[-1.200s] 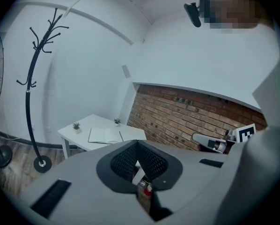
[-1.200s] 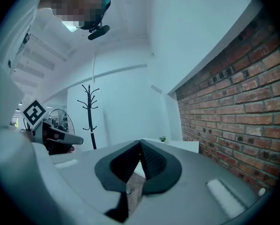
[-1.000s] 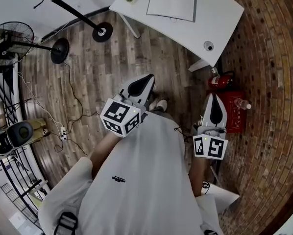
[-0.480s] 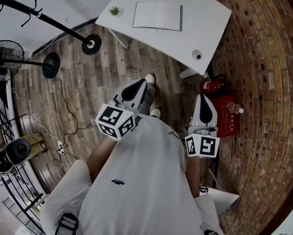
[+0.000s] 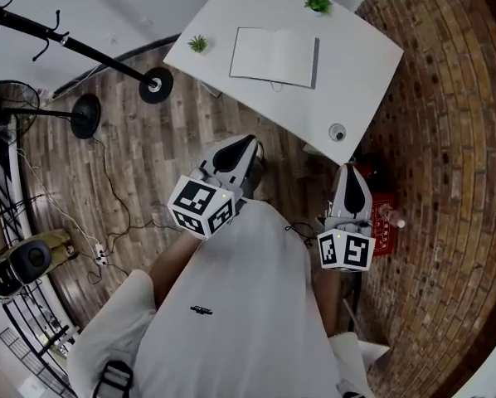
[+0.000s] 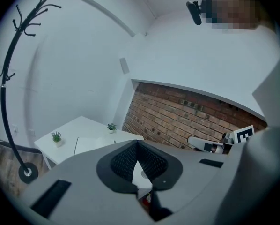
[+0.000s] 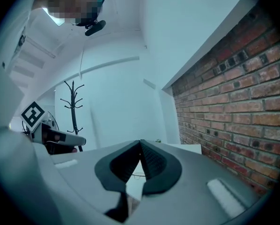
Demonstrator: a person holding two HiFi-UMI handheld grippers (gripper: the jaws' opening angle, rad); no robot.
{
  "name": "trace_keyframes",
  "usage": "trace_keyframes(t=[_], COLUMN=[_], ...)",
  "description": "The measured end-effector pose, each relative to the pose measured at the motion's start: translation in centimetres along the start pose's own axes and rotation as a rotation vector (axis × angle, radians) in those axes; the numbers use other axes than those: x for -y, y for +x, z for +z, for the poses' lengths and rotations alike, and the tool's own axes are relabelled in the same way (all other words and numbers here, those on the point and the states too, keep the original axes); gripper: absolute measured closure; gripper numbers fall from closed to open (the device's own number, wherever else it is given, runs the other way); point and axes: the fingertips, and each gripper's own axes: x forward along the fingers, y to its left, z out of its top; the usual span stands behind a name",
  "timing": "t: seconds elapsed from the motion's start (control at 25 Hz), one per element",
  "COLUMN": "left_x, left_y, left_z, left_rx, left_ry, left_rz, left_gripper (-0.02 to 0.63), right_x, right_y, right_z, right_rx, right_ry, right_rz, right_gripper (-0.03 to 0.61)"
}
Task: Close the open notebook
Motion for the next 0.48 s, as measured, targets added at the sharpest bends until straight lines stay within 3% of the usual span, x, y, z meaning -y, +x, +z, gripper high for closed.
trace_keyframes(t=[0.32,0.48], left_x=[-5.9,-8.4], left_y=[6.1,8.2], left_z=[5.1,6.3], left_rx=[0.008,0.001], left_ry=[-0.009,-0.058], left_rz=[-0.045,-0.054], left_gripper=[0.611,0.611], right_x=[0.9,0.7], right_y=[8.6,11.9], right_z=[2.8,3.2], right_rx=[0.006,-0.025], right_ry=[-0.004,0.005], right_rz=[-0.060,-0.066], right_gripper=[0.568,0.568])
